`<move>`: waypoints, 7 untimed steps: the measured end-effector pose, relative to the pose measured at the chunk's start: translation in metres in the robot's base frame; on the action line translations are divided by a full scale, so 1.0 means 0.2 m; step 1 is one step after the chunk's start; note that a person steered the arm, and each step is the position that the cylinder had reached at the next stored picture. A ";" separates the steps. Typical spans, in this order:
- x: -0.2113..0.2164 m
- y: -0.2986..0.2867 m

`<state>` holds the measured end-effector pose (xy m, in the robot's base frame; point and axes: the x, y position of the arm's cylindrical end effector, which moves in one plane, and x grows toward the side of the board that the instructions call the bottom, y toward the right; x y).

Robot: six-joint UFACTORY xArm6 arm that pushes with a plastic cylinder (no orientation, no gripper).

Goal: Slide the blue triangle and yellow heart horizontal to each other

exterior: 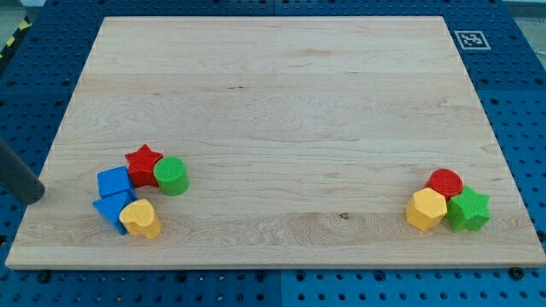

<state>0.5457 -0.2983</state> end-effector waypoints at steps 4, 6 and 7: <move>0.08 0.45; 0.16 0.56; 0.32 0.46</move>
<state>0.6089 -0.2058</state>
